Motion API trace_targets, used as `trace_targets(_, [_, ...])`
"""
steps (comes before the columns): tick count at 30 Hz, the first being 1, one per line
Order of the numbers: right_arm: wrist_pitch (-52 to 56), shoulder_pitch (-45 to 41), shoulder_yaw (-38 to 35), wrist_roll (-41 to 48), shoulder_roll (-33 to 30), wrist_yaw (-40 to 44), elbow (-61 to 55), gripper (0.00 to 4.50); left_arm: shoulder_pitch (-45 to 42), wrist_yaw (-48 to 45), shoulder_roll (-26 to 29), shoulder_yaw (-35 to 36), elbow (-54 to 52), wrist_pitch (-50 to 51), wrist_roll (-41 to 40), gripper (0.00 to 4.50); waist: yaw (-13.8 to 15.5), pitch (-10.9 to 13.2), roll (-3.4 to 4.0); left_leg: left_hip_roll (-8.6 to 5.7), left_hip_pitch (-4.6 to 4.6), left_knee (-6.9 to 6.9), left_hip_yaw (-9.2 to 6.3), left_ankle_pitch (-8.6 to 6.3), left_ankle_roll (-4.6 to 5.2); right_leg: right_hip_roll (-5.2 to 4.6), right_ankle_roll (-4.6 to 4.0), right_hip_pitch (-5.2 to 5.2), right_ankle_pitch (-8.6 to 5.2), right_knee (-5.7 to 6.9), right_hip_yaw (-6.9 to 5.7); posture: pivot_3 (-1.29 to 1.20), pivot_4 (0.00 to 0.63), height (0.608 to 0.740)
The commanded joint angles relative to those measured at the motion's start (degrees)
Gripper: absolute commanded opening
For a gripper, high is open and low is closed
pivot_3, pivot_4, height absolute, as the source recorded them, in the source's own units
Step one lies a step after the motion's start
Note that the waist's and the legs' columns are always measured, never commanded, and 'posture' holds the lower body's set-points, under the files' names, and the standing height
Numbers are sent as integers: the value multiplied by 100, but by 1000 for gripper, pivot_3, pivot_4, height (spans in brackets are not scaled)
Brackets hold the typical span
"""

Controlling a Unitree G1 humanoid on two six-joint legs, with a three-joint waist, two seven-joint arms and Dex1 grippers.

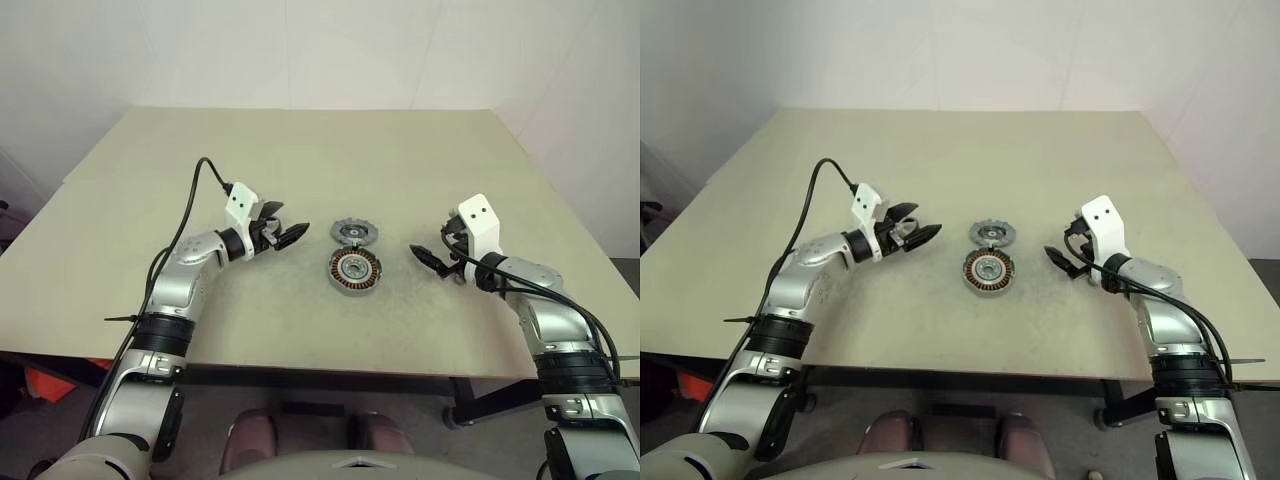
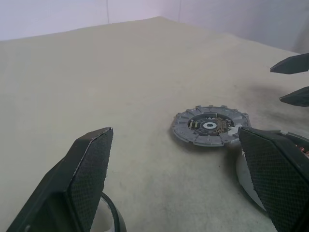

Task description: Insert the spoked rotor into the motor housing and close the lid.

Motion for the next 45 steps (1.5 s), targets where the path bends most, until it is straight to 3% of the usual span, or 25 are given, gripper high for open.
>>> trace_targets(1, [-60,-81,-65,41,-82,29,-253,4500,-160,-2,4,128,-114,-107,-77,4375,0,0,0,0,0,0,0,0,0,0,0,0,0,0,0,0,0,740])
trace_targets(45, [227,-53,-280,290,-116,82,-291,4500,-106,-137,28,101,-115,-10,-123,4375,-1,0,-1,0,0,0,-1,0,0,-1,0,0,0,-1,0,0,0,740])
